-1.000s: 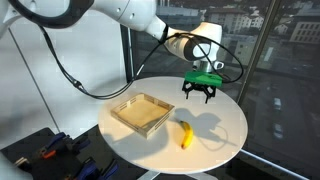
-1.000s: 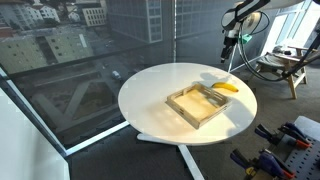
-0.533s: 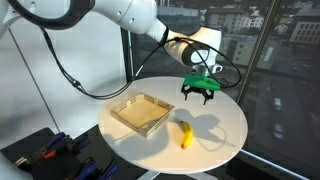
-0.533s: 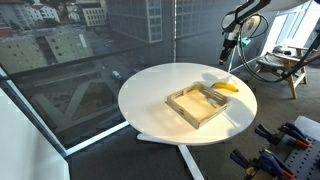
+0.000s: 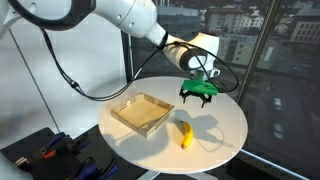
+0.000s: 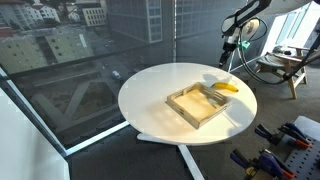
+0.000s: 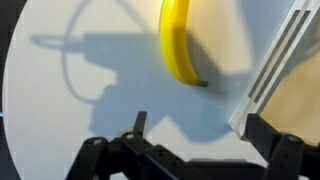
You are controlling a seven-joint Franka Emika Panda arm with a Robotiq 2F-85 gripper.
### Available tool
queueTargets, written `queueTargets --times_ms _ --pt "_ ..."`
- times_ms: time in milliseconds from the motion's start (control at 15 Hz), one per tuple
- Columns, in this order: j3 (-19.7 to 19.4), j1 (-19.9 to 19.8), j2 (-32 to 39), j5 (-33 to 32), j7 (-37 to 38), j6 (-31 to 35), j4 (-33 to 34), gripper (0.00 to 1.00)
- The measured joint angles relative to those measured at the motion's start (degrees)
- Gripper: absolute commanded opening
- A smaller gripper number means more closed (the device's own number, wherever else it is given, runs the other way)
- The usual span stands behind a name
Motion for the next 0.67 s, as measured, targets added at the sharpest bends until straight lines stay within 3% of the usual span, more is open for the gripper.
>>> queueTargets --times_ms 667 --pt "0.2 0.0 2.1 0.0 -0.7 0.9 -0.1 1.00"
